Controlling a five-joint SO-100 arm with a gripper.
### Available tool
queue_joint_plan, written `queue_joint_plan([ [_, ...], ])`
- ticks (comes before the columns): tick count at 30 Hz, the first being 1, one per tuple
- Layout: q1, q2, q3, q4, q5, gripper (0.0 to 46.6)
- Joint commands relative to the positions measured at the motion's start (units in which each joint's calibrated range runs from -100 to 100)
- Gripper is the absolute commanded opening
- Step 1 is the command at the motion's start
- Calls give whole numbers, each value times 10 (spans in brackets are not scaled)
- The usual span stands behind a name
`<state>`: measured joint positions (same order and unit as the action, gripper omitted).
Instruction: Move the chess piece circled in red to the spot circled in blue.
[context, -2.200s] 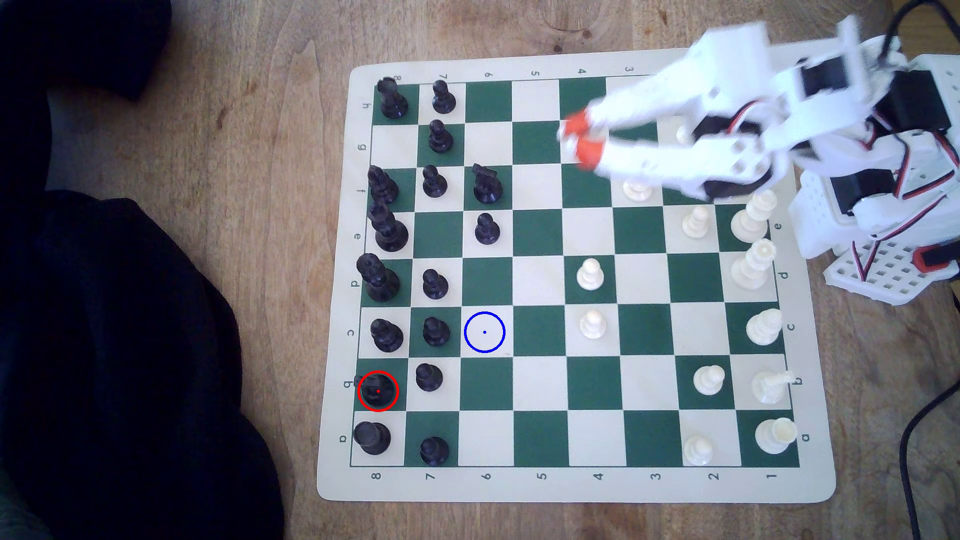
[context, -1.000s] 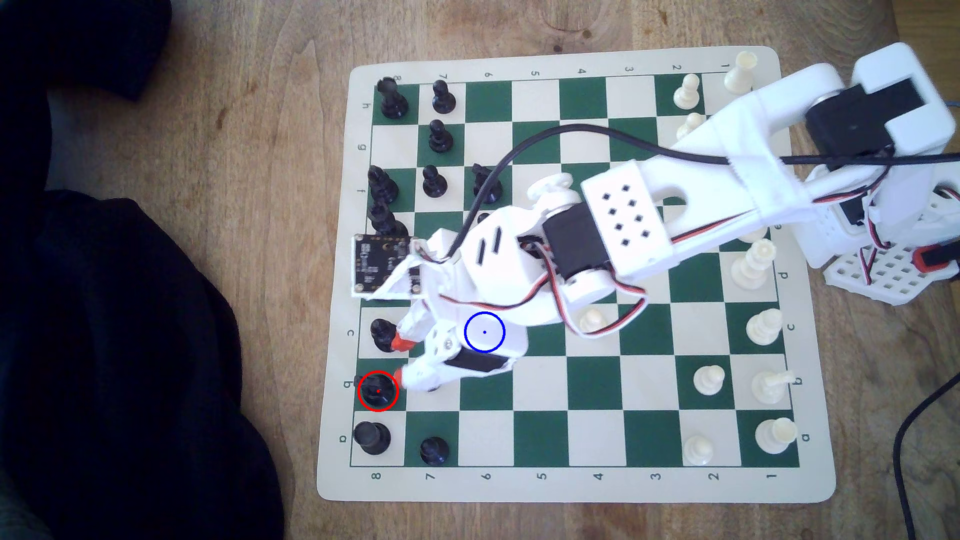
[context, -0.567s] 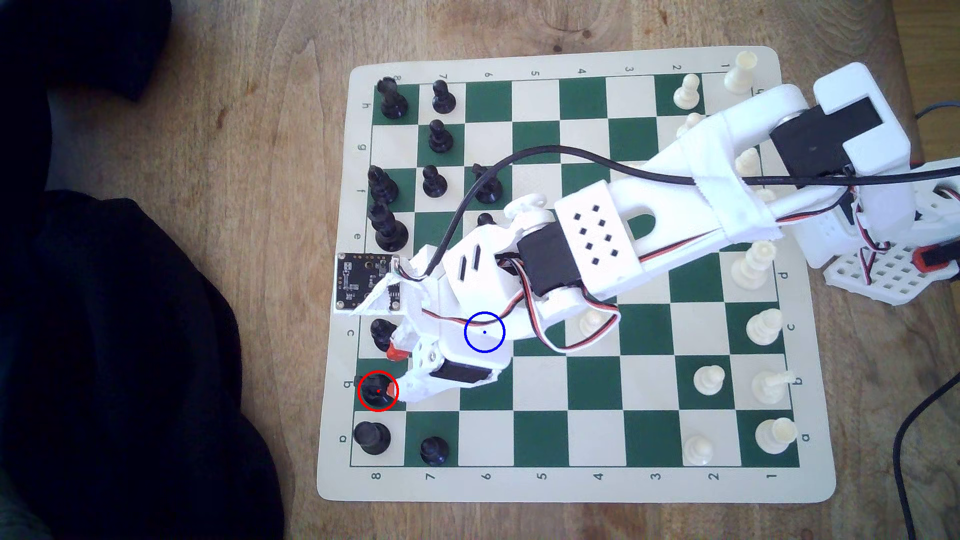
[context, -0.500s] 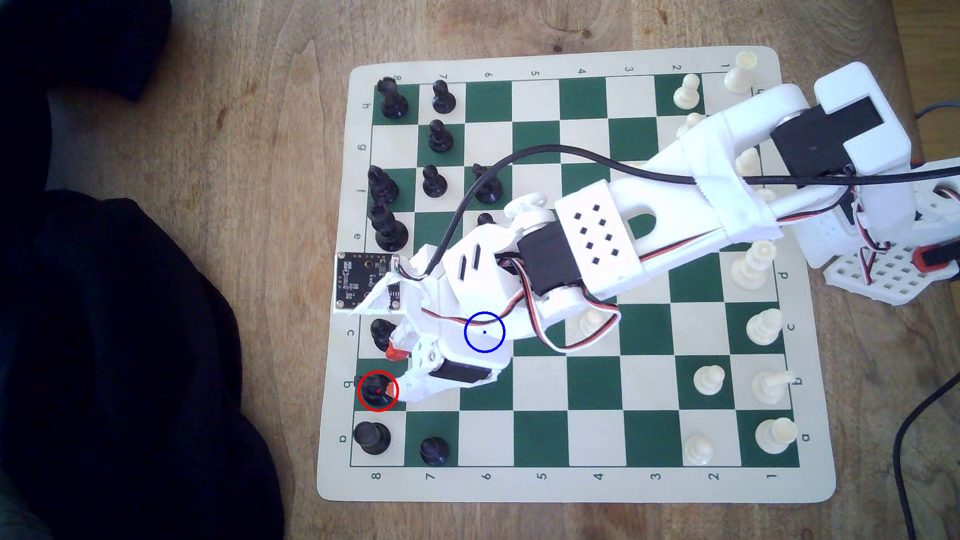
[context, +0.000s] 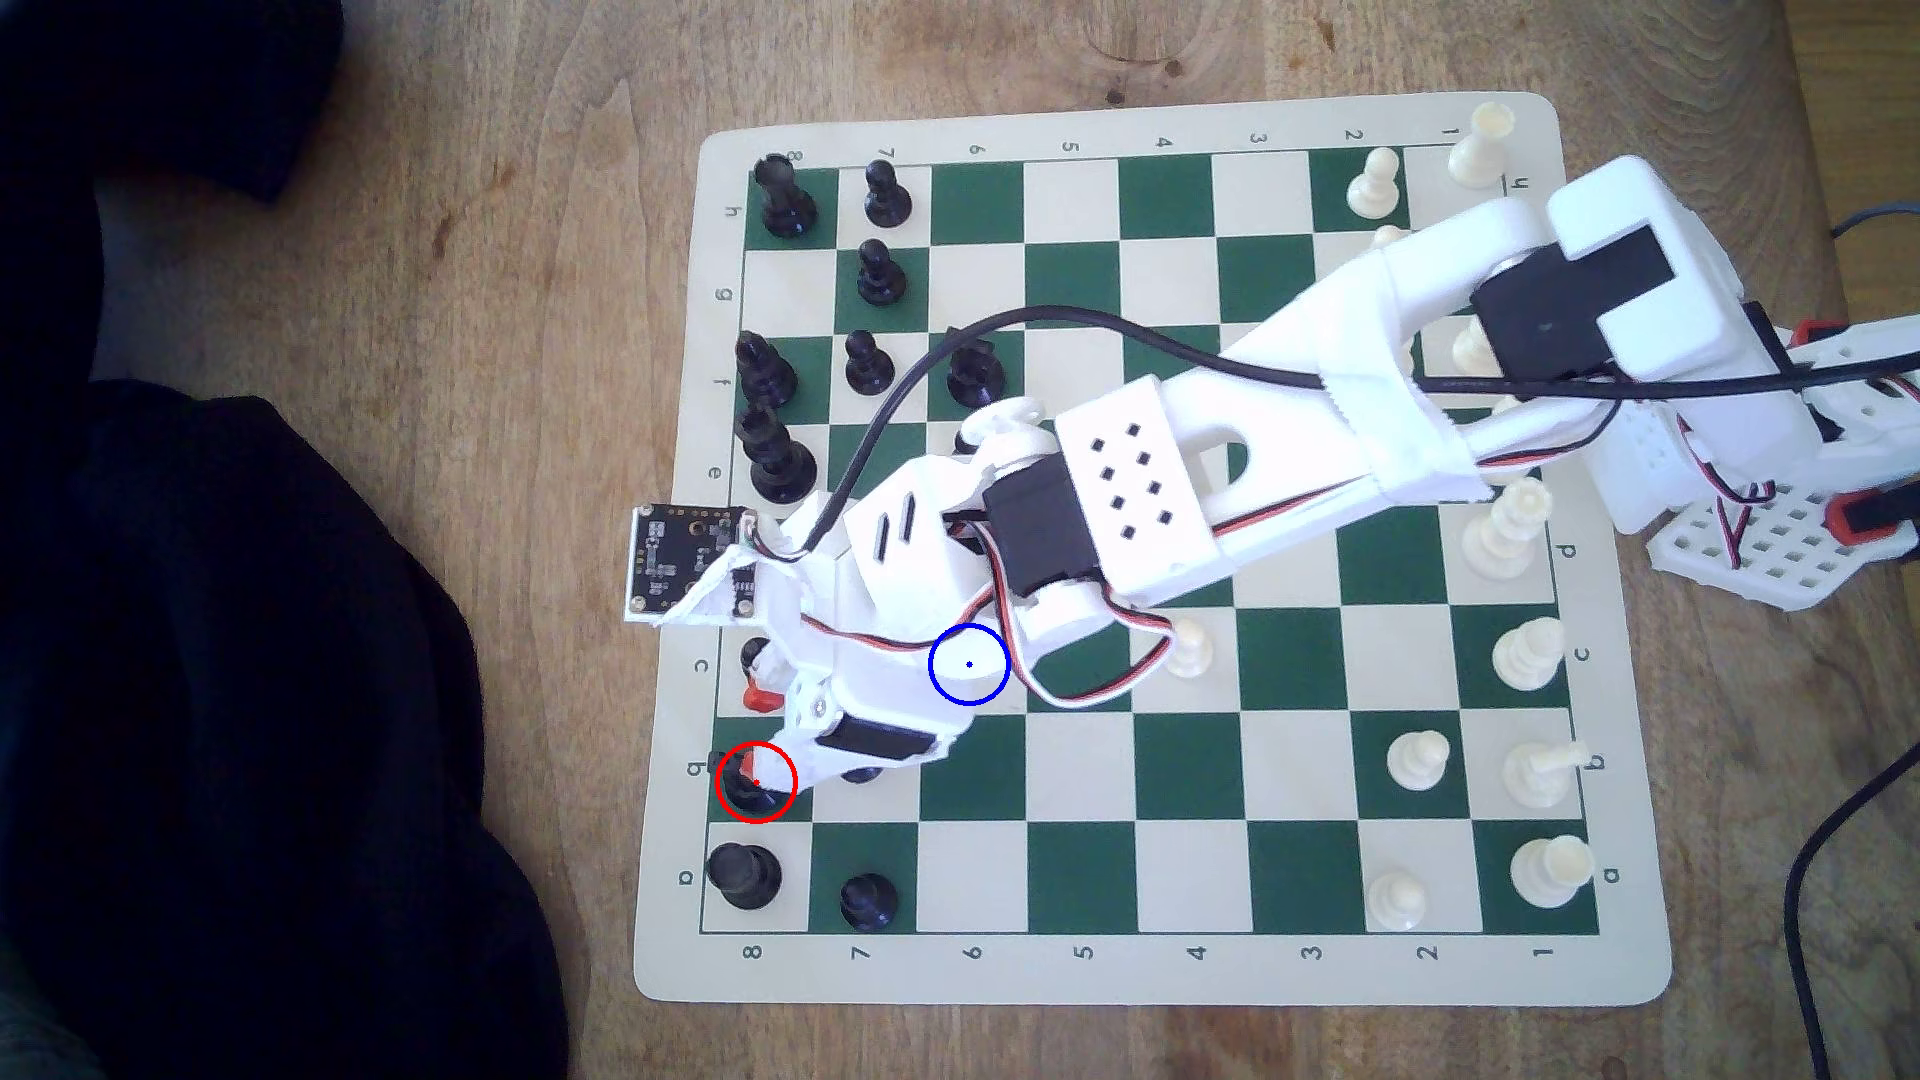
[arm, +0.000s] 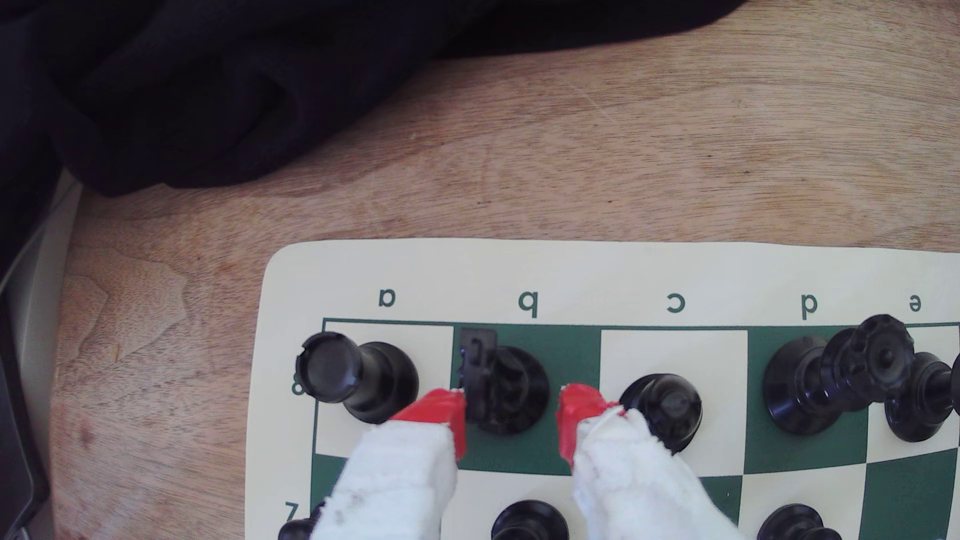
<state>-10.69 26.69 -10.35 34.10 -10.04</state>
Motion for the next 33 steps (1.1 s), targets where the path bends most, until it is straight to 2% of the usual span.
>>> queue_joint_plan([
  [1, -2, -11, -72, 8, 0, 99],
  [27, -8, 39, -153, 35, 1, 98],
  [33, -10, 65, -196, 40, 1, 78],
])
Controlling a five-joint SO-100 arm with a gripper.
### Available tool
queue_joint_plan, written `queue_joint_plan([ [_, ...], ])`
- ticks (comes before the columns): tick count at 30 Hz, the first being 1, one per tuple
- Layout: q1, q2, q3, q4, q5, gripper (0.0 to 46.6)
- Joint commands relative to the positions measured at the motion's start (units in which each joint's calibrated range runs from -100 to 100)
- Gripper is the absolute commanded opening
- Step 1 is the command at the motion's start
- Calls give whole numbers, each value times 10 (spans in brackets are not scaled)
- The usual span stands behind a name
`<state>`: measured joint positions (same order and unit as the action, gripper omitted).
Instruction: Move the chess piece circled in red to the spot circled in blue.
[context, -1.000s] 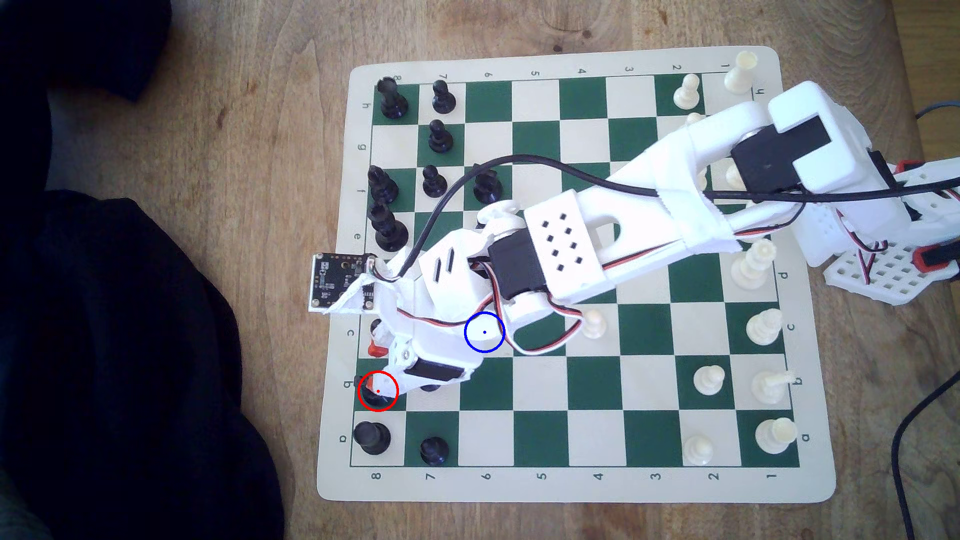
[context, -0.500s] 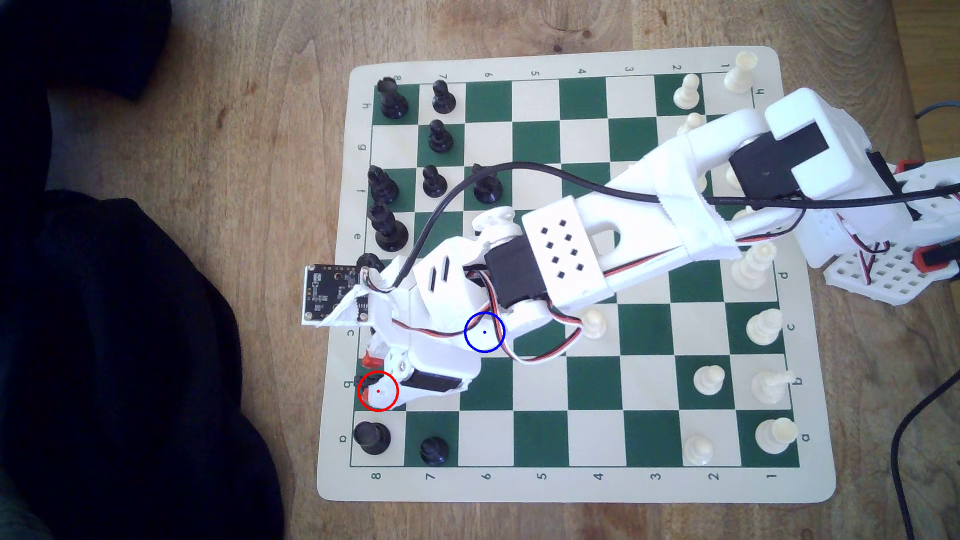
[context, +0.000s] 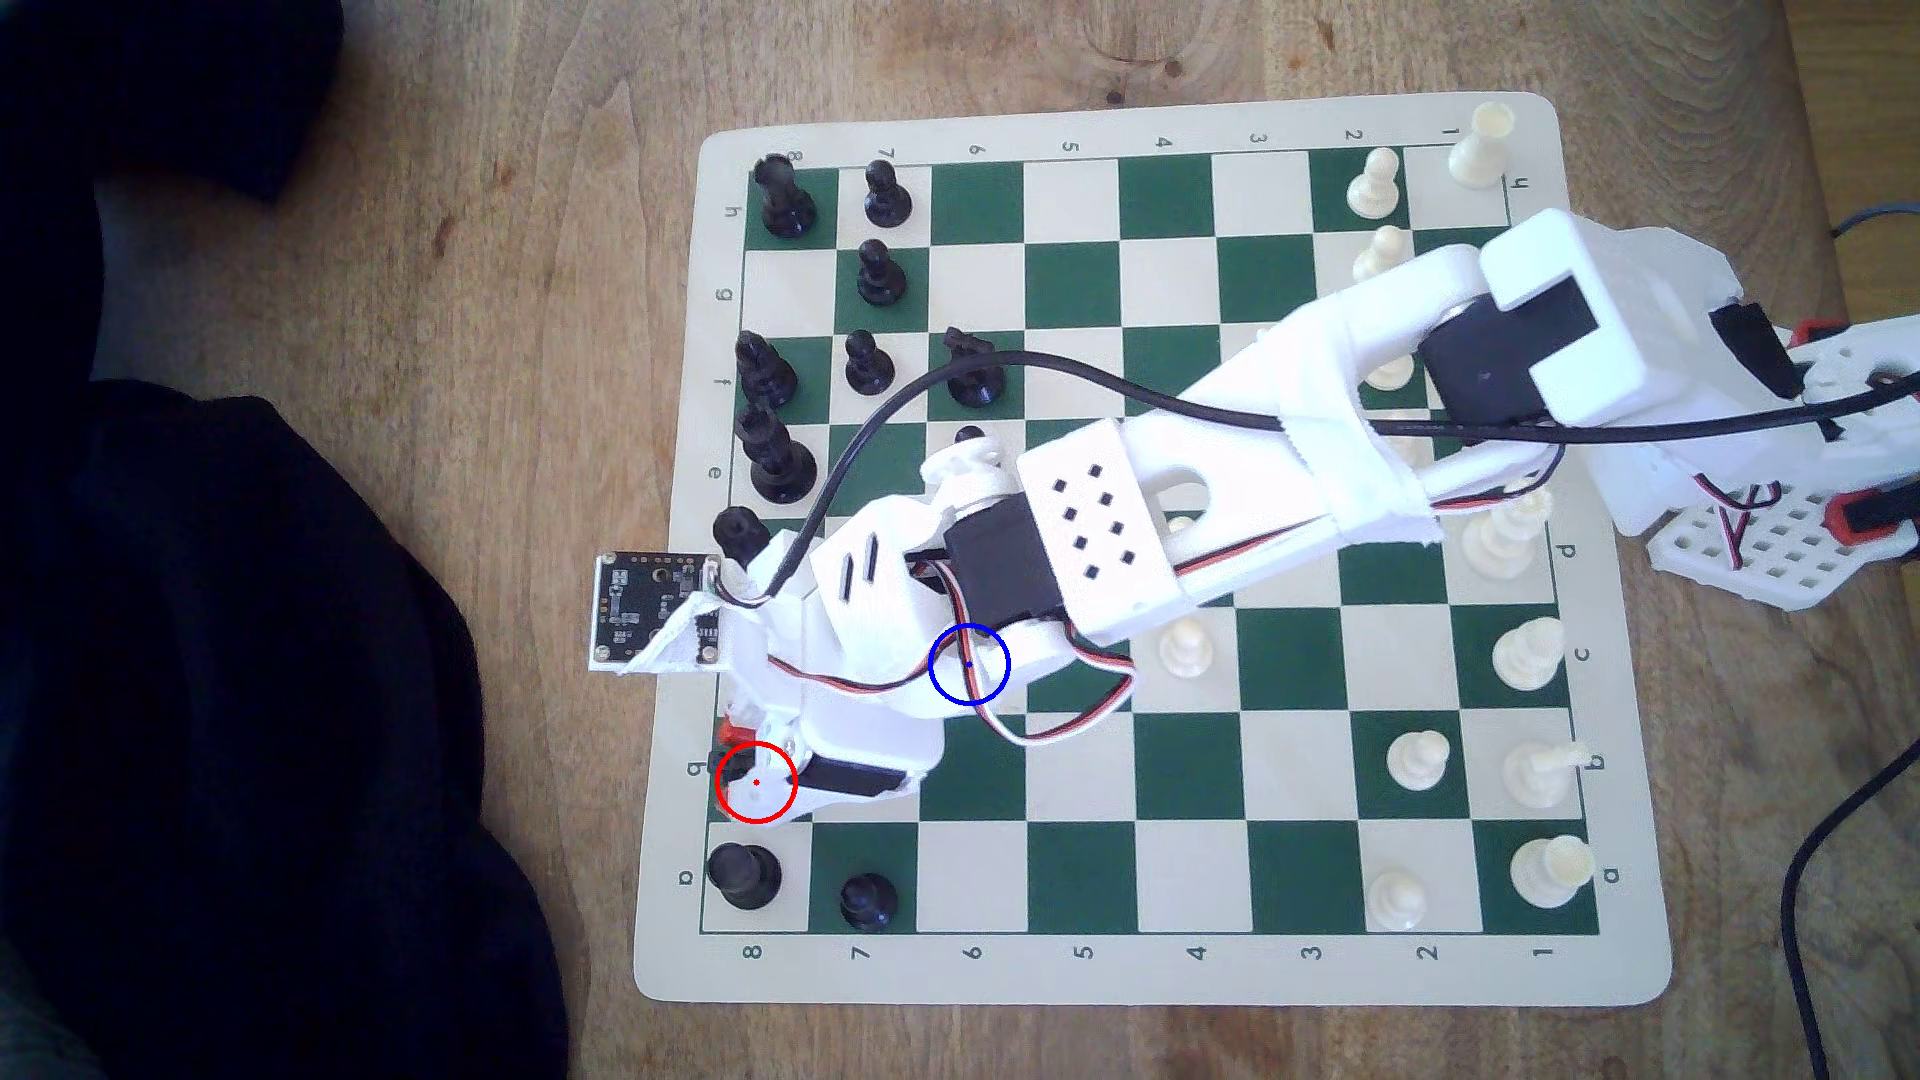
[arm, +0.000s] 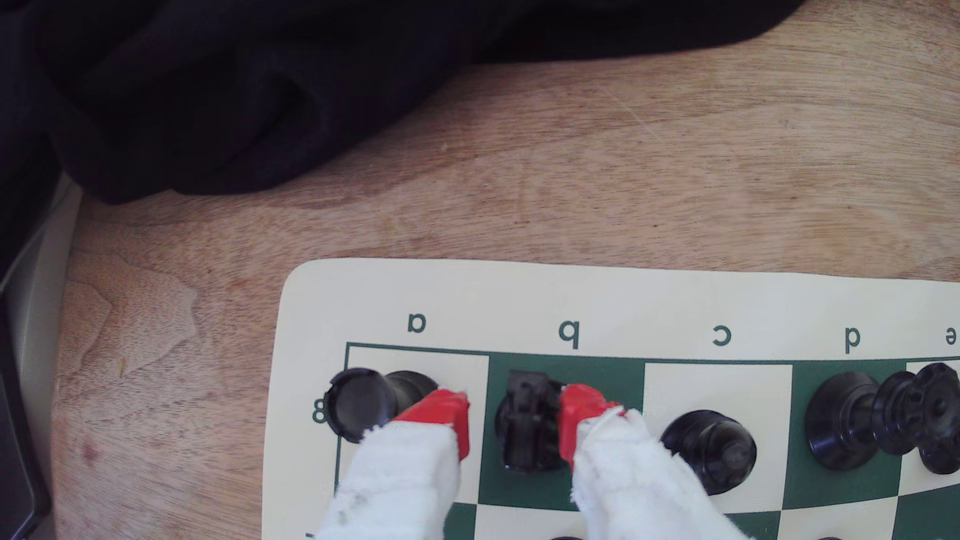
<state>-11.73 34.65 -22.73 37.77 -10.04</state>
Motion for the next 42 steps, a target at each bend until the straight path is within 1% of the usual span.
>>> queue_joint_plan([
  [1, 0, -13, -74, 4, 1, 76],
  [6, 1, -8, -75, 7, 1, 75],
  [10, 0, -2, -81, 8, 1, 56],
  [14, -2, 8, -99, 15, 1, 24],
  [15, -2, 10, -104, 19, 3, 8],
  [16, -2, 13, -112, 27, 6, 4],
  [23, -1, 2, -135, 40, 8, 3],
  [29, 3, -27, -256, 132, 18, 3],
  [31, 3, -52, -257, 151, 21, 3],
  [32, 3, -69, -249, 160, 21, 3],
  [34, 2, -133, -176, 154, 22, 3],
  [35, 1, -178, -107, 128, 24, 3],
  [36, 1, -195, -81, 118, 26, 3],
  [37, 1, -230, -27, 101, 28, 3],
  [38, 3, -296, 75, 71, 31, 3],
  [40, 6, -359, 169, 45, 33, 3],
  [41, 7, -378, 196, 38, 33, 3],
  [42, 12, -415, 254, 24, 33, 3],
])
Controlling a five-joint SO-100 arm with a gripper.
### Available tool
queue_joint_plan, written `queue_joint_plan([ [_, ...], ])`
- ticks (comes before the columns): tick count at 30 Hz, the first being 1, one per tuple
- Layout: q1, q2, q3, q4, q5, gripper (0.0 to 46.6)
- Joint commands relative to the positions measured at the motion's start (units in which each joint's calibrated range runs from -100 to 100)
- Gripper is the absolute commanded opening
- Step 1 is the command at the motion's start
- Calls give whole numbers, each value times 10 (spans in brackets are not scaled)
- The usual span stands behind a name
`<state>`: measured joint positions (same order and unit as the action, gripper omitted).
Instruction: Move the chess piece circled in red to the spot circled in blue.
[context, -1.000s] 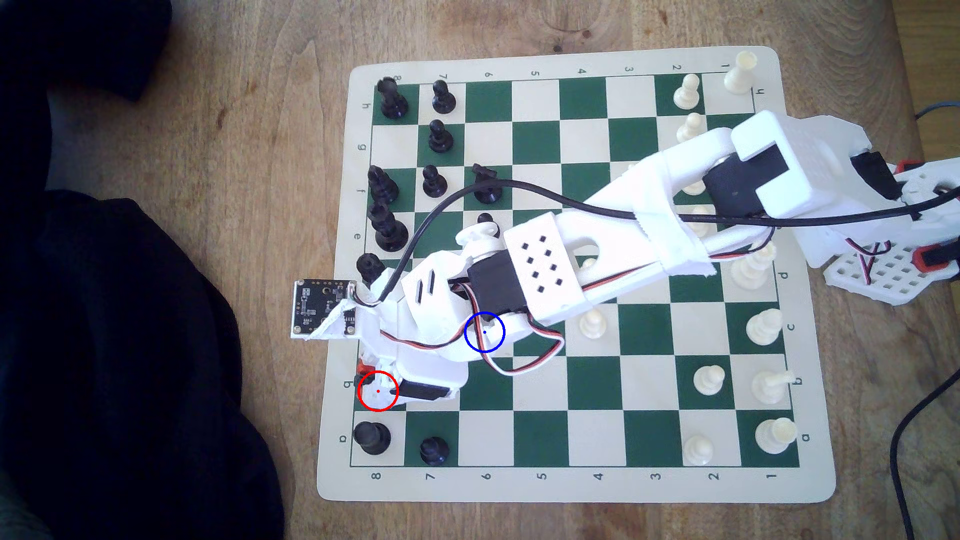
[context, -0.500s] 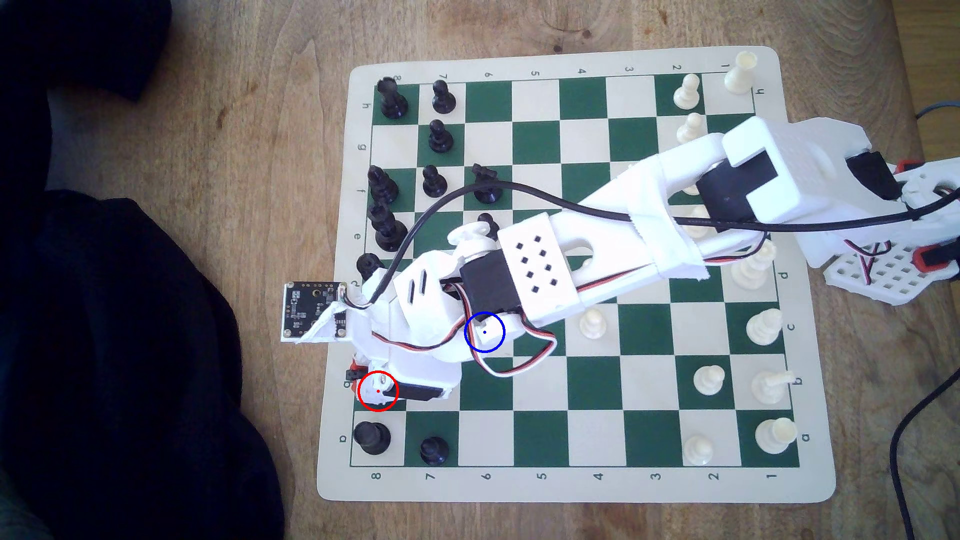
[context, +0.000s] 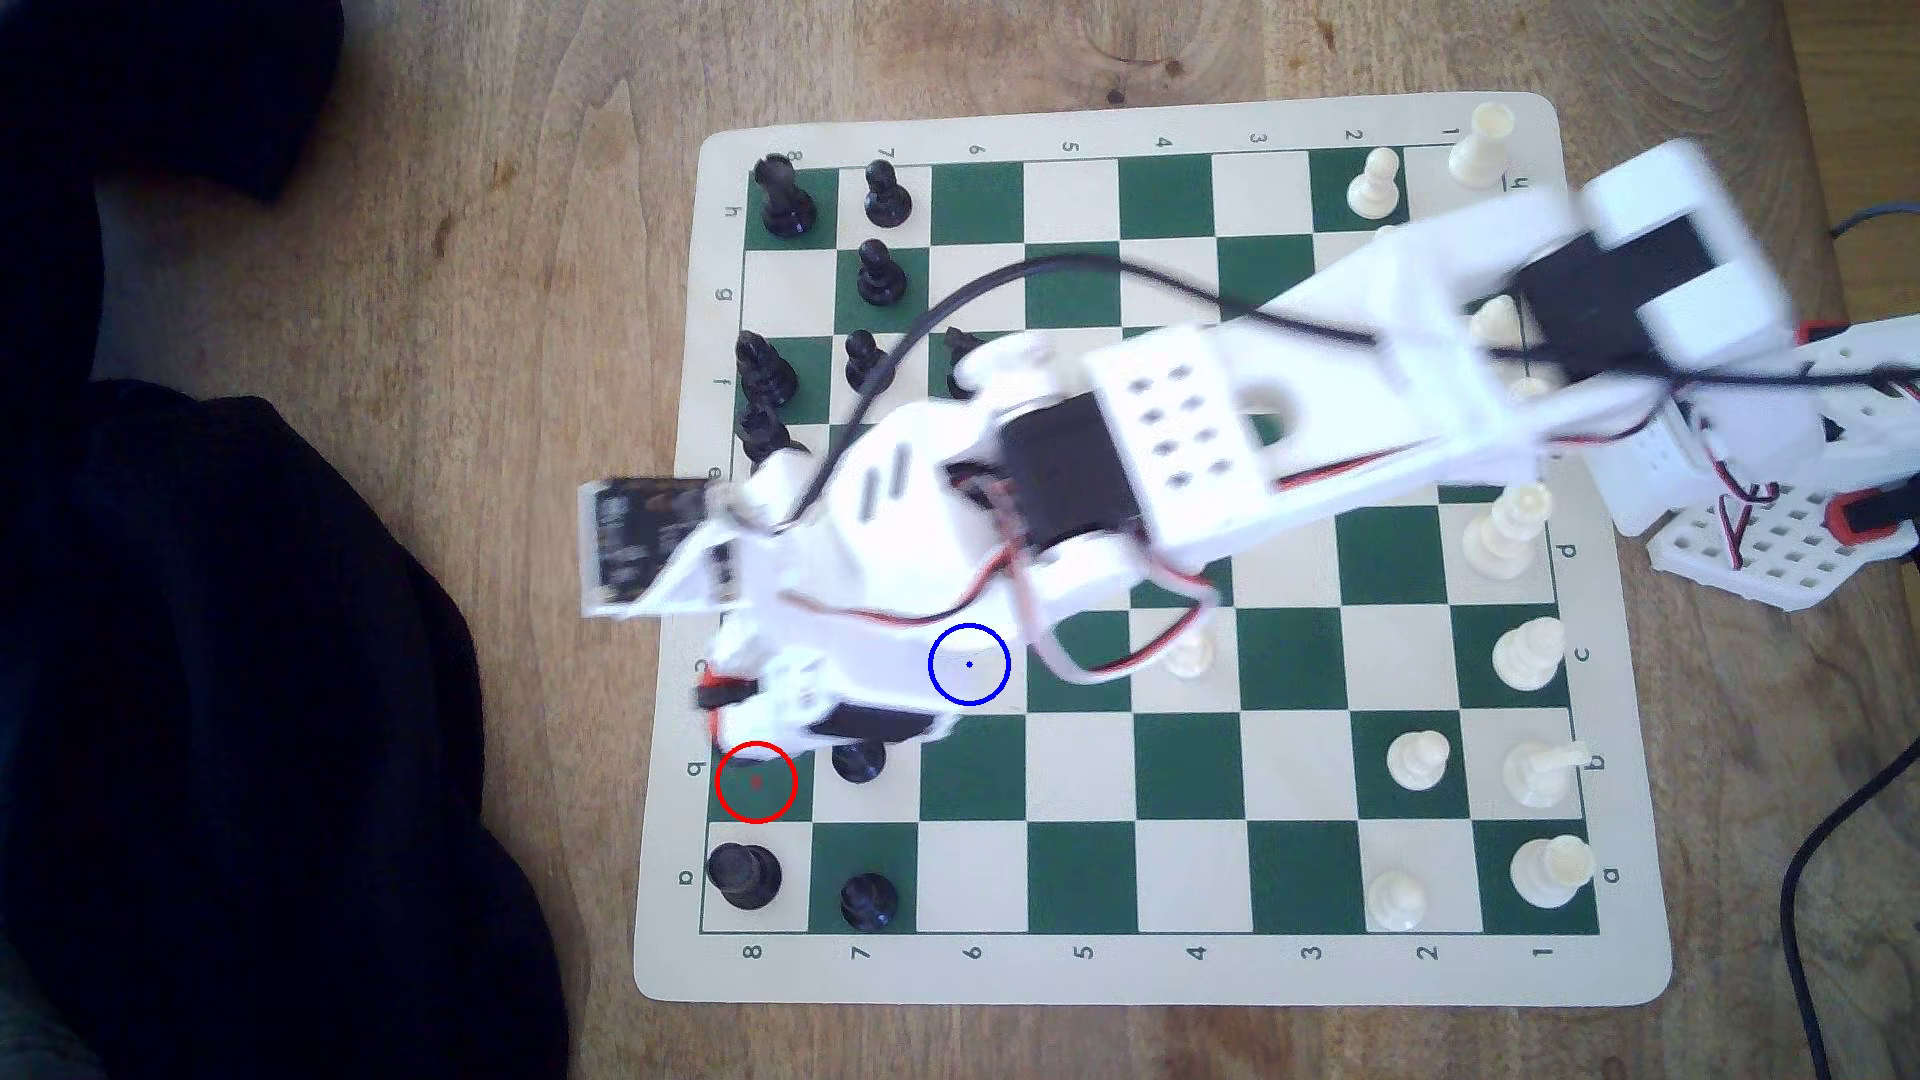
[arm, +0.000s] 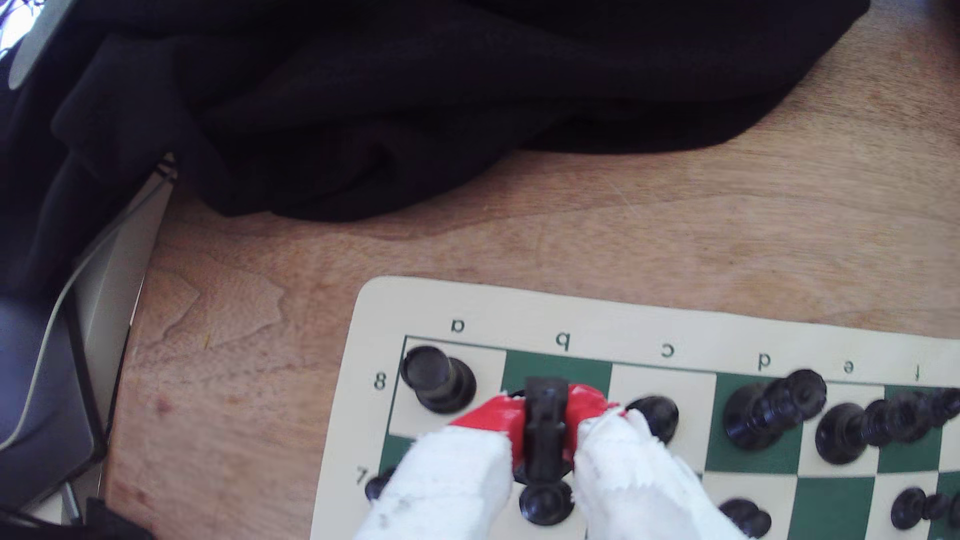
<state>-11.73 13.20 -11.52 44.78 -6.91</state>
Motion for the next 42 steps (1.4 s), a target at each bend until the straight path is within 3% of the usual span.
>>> queue_joint_plan([
  [1, 14, -219, 171, -53, 2, 3],
  [13, 25, -314, 427, -158, 13, 4],
  [26, 26, -359, 570, -230, 23, 4],
  [42, 22, -266, 576, -300, 35, 5],
])
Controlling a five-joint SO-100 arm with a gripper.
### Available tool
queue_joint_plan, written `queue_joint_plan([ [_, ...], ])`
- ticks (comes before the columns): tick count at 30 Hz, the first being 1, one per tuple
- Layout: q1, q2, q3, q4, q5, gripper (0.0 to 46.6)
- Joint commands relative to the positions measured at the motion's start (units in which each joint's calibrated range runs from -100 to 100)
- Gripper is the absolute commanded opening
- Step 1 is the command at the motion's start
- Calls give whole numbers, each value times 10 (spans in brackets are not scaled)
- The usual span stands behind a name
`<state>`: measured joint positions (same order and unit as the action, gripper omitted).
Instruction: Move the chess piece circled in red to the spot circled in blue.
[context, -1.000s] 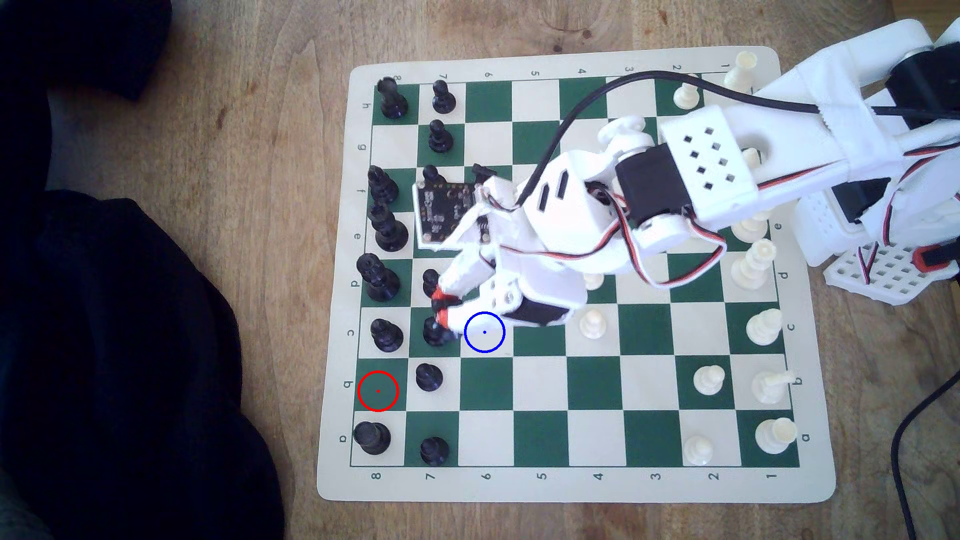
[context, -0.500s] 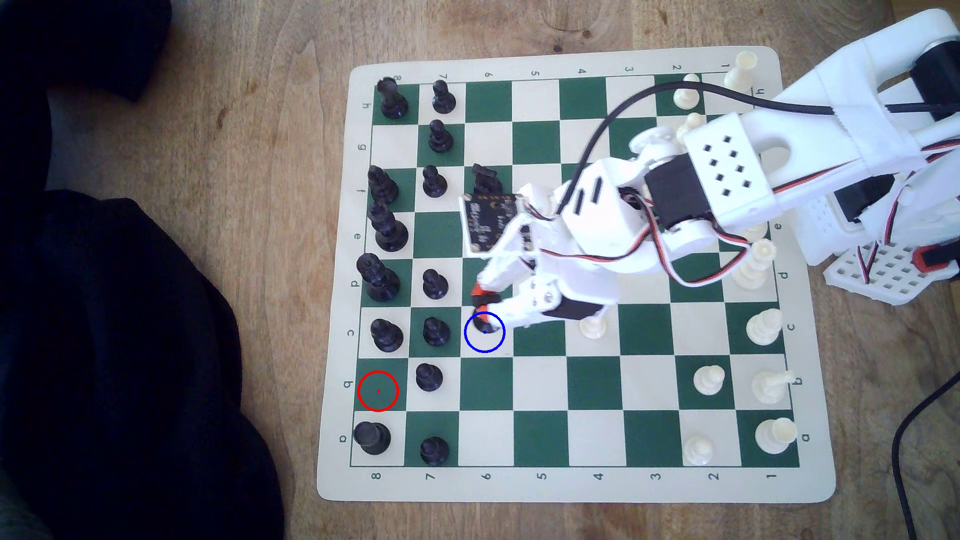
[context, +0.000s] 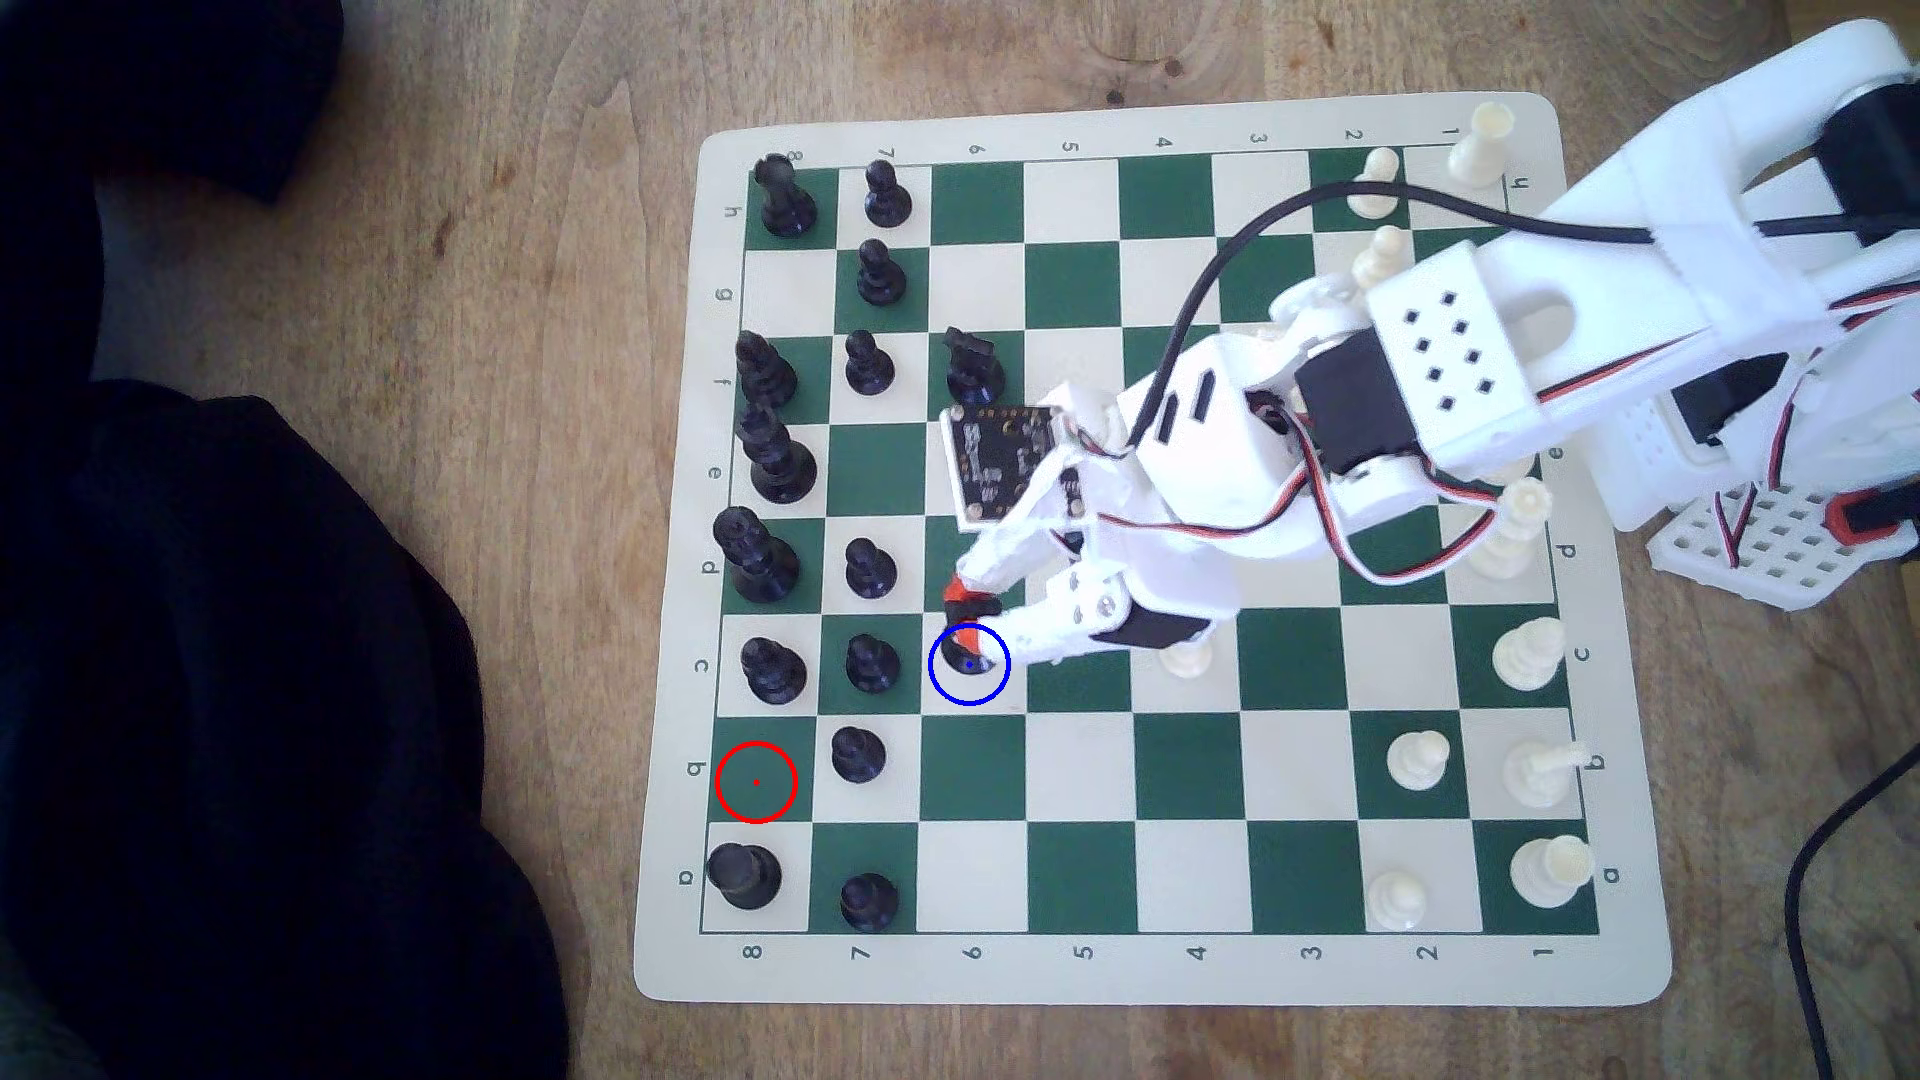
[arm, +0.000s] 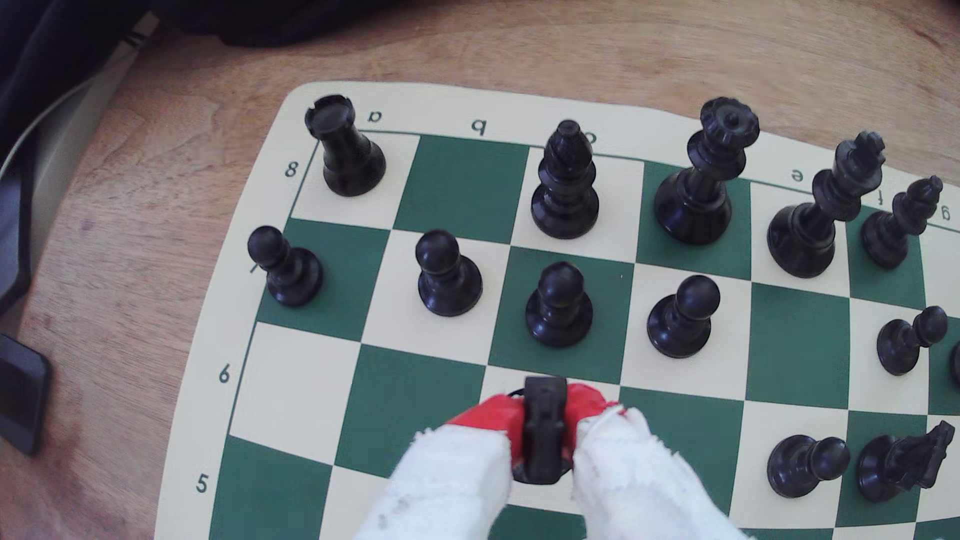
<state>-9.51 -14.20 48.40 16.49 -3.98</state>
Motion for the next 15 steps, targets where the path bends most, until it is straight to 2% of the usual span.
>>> queue_joint_plan([
  [1, 1, 12, -25, -18, 7, 5],
  [15, 4, 81, -79, -26, 10, 5],
])
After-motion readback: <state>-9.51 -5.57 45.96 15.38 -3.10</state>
